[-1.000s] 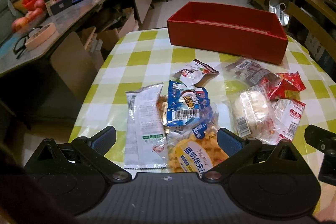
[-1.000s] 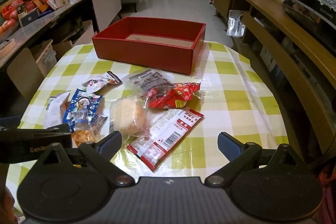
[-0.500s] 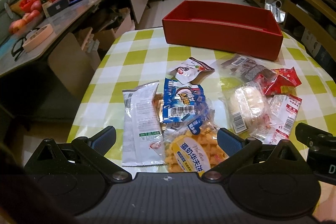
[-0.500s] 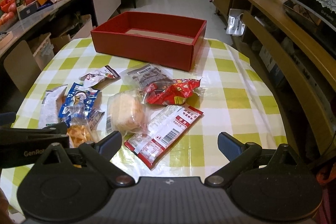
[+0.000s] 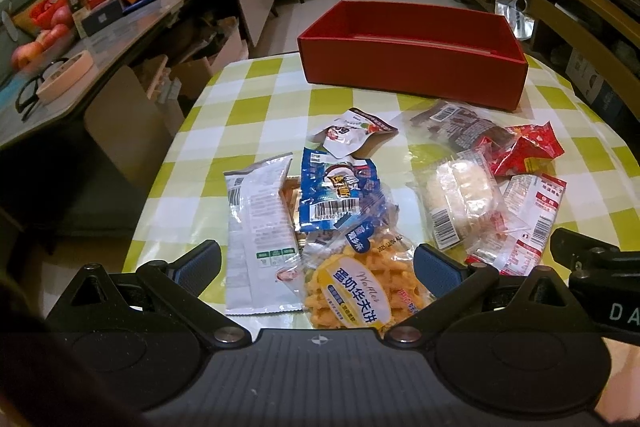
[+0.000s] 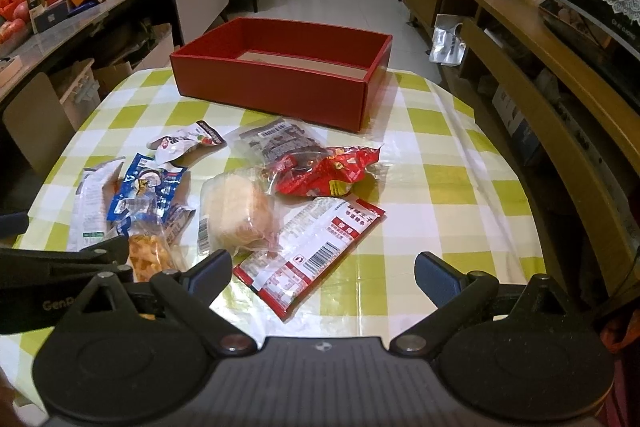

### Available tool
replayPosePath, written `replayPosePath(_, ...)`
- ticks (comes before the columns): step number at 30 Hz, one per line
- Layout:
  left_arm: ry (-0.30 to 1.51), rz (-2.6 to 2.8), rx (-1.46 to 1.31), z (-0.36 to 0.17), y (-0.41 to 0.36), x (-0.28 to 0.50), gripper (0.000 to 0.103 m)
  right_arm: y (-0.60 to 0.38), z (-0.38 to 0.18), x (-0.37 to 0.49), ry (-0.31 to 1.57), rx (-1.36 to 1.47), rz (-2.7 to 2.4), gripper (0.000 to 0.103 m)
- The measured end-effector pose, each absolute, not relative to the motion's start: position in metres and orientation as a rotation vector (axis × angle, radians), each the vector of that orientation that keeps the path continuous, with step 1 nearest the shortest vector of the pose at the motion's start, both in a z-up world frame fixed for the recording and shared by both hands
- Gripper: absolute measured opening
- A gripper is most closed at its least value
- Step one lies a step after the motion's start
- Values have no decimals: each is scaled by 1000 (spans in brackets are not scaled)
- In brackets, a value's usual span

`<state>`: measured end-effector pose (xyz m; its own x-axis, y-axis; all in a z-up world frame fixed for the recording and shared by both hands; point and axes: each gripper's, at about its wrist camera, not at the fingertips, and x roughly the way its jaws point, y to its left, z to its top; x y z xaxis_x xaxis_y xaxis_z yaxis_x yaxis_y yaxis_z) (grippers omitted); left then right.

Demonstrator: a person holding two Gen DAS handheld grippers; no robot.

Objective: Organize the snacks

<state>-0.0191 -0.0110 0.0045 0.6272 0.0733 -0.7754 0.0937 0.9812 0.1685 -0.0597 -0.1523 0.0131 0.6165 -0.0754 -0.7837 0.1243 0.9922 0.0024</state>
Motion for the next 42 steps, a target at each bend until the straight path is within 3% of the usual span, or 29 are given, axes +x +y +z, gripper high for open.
replayPosePath(42,984,29,212,-21,-7,-12,103,-154,8,-60,916,53,-110,103)
